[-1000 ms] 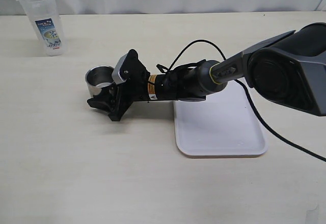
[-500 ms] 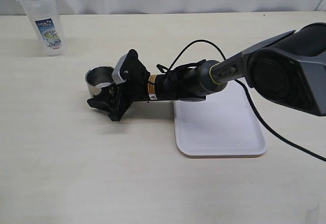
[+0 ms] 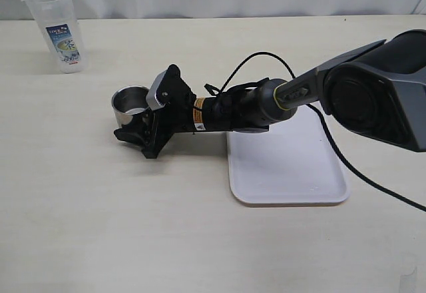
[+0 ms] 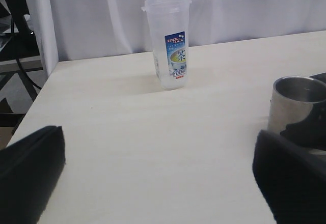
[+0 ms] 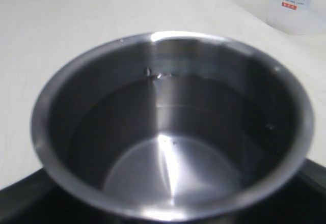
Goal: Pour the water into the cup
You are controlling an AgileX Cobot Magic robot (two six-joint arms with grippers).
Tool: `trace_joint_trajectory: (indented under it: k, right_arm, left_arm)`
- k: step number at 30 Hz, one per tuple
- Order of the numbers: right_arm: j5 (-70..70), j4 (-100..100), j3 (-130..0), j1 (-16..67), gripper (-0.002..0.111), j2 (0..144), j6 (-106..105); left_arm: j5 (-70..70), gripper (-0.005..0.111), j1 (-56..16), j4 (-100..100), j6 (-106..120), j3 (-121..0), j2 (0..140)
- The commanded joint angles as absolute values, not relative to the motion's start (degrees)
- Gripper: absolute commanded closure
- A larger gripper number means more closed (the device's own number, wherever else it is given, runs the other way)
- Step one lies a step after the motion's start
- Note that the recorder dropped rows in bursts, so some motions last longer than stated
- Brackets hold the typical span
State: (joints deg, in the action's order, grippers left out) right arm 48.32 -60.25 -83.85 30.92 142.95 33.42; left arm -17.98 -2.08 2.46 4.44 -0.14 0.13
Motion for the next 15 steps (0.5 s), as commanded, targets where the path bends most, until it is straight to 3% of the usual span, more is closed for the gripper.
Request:
trace_joint_trajectory:
  k: [1,9,15]
  right_arm:
    - [47.36,-60.65,-83.87,30.81,0.104,143.12,33.83]
    - [47.36,-60.65,-83.87,30.81,0.104,143.12,33.83]
    - [47.36,-60.65,-83.87,30.81,0.104,143.12,33.83]
  left_arm:
    - [-17.62,0.022,-1.91,2.34,4.62,0.0,0.0]
    - [-17.62,0.074,-2.01,2.34,4.62,0.0,0.0]
    - [-17.62,0.101,-2.01,2.34,4.62,0.0,0.0]
